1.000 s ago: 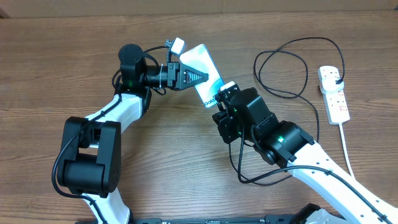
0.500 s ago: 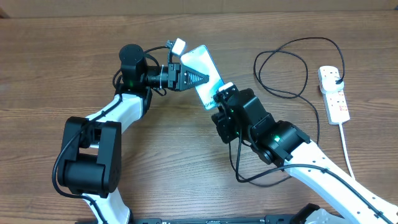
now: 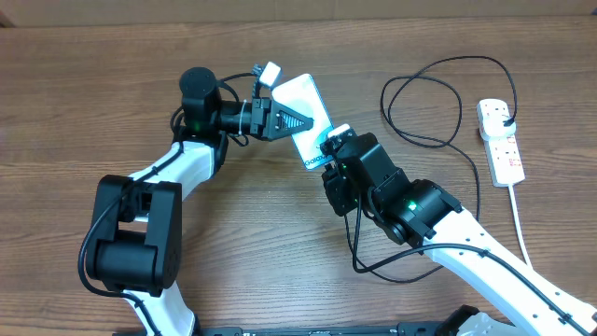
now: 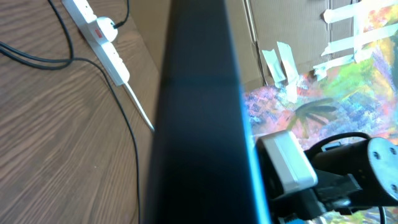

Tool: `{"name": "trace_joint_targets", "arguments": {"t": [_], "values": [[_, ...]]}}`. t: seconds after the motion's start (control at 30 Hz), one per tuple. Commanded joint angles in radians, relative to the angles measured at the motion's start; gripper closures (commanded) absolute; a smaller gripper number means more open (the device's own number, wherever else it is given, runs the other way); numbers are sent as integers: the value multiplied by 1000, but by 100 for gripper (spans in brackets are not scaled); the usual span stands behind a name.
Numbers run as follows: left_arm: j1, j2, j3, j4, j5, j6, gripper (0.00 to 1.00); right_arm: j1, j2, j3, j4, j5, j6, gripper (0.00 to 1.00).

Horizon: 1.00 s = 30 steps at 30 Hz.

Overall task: Plug charger to phone and switch on socket
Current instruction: 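Press the plug fully into the port while left gripper holds phone, then lower the phone with attached cable flat onto the table with both grippers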

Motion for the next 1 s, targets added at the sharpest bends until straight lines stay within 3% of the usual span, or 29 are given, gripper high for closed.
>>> {"name": "trace_joint_targets", "arguments": {"t": [0.0,0.43,0.77,0.87,0.97], "values": [[43,4,-4,5,55,41,96,-7,0,27,-26,-53,-1,74],[32,4,-4,5,55,40,96,-7,0,27,40,-63,-1,75],[28,4,-4,4,55,40,96,-7,0,27,117,-59,-2,96],[18,4,-5,4,55,40,96,-7,0,35,168,-59,-2,95],[11,4,-4,4,54,18,96,-7,0,43,175,-59,-2,84]]}}
